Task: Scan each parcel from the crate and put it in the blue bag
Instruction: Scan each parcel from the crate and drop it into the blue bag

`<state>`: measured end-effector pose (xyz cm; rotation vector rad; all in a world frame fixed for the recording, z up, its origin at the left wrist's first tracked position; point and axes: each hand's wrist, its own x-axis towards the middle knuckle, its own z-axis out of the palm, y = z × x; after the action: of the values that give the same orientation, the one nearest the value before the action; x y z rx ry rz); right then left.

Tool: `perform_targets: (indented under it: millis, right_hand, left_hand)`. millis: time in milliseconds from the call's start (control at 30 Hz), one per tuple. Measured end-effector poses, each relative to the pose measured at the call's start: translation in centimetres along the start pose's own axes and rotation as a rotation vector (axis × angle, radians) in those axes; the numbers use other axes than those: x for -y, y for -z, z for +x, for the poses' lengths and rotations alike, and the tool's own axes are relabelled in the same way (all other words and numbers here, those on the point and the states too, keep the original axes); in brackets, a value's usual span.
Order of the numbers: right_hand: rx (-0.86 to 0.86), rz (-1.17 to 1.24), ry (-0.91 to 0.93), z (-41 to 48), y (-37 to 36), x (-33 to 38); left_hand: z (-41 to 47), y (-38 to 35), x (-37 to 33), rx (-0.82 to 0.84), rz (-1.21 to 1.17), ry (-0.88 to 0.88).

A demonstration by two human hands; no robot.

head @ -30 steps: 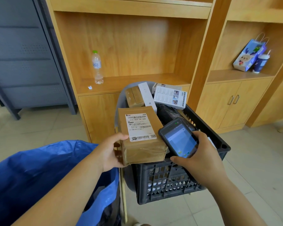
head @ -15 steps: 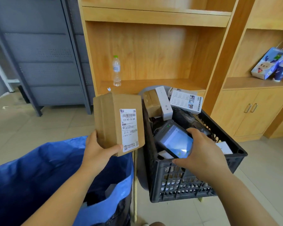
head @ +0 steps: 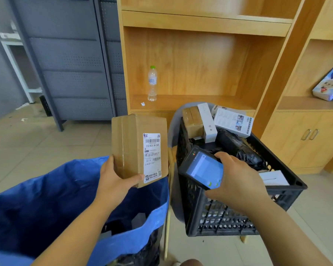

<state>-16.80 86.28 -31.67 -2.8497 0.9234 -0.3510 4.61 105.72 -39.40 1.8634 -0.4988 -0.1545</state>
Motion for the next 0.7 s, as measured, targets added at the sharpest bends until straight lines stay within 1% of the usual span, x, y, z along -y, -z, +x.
perform_targets:
  millis: [167,300,367,533,700]
  right_hand:
    - [-0.002,0.047,0.006,0.1,-0.7,1.3]
    - [0.052,0.057,0.039,0.8,-2.7,3.4]
    - [0.085,0.071,0.058,1.2,-4.1,4.6]
    - [0.218,0.063,0.103,3.3,-8.7,7.5]
    - [0.352,0.023,0.156,6.2,-14.0,10.2]
  left_hand:
    - [-0.1,1.0,1.5,-0.011,-0.007,0.005]
    - [-0.2,2.8,4.2,-0.036,0.056,0.082]
    - [0.1,4.0,5.8,-0.031,0.108,0.147]
    - [1.5,7.6,10.4,0.049,0.295,0.34]
    - [4.4,9.4,15.8,0.189,0.445,0.474]
